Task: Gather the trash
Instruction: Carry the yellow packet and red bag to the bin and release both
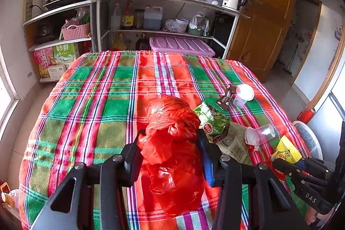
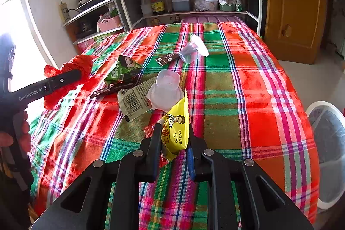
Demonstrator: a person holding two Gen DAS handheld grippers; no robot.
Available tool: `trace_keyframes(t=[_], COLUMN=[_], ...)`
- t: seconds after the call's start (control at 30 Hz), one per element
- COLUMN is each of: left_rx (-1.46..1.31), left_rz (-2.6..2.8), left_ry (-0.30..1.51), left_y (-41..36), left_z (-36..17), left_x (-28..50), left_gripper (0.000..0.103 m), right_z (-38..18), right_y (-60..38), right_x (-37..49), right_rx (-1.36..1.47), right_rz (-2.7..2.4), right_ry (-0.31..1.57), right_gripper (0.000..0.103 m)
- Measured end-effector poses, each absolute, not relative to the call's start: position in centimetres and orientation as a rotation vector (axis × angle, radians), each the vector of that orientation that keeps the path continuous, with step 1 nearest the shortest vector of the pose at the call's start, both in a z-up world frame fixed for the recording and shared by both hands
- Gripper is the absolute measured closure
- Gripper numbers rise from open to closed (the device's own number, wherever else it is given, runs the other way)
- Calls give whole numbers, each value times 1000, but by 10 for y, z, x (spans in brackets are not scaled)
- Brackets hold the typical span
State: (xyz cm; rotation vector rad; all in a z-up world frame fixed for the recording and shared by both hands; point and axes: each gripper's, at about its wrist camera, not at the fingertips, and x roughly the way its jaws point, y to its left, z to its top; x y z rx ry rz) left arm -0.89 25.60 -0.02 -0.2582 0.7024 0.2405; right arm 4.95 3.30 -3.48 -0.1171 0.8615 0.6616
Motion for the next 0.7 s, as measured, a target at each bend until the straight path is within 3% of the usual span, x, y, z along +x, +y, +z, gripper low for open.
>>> trace_keyframes(t=[0.7], left_rx=[-136], left_rz=[71], left_ry=[655], left_y=[153], left_z=[37], left_x=[2], left_gripper=[55], right_z=[2], right_y=[-58], right_x=[37], right_rx=[-24], right_rz=[527], right_ry=[768], right_gripper=[82])
